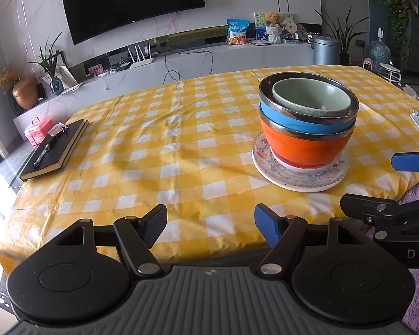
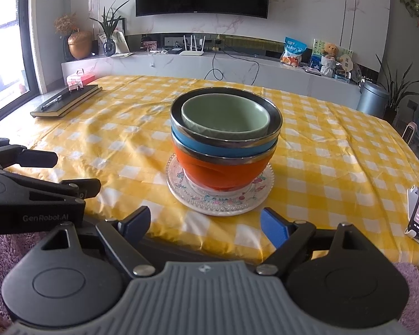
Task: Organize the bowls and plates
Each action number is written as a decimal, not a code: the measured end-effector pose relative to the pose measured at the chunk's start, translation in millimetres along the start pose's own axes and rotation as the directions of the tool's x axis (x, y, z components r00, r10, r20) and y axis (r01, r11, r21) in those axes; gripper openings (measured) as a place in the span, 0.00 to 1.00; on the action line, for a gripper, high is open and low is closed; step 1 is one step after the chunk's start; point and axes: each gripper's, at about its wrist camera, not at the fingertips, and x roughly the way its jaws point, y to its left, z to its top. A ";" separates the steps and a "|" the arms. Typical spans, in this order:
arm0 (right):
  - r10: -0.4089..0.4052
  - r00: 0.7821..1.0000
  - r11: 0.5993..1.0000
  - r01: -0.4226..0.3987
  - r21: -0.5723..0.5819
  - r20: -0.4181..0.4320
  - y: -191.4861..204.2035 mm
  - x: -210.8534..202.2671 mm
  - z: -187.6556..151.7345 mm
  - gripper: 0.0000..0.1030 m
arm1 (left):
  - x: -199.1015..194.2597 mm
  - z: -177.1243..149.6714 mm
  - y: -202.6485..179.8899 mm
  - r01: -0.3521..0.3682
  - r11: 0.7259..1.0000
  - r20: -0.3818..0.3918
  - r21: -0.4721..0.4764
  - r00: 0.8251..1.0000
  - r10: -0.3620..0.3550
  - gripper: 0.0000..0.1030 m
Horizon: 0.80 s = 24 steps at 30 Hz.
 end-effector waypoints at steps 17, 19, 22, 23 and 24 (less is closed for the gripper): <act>-0.018 1.000 1.000 0.017 0.009 0.021 -0.6 -1.7 0.9 0.82 | -0.8 -0.6 -0.3 -0.005 1.000 0.002 0.003 1.000 0.005 0.82; -0.019 1.000 1.000 0.019 0.012 0.023 -1.1 -2.0 1.1 0.83 | -0.8 -0.6 -0.3 -0.005 1.000 0.002 0.003 1.000 0.005 0.82; -0.021 0.999 1.000 0.021 0.015 0.027 -1.4 -2.4 1.5 0.83 | -1.7 -0.3 -0.7 0.000 1.000 0.005 0.003 1.000 0.000 0.81; -0.023 0.999 1.000 0.022 0.015 0.027 -1.3 -2.4 1.4 0.83 | -1.7 -0.2 -0.7 0.003 1.000 0.004 0.003 1.000 -0.003 0.80; -0.024 0.999 1.000 0.023 0.014 0.027 -1.3 -2.3 1.5 0.83 | -1.7 -0.2 -0.8 0.002 1.000 0.004 0.003 1.000 -0.002 0.80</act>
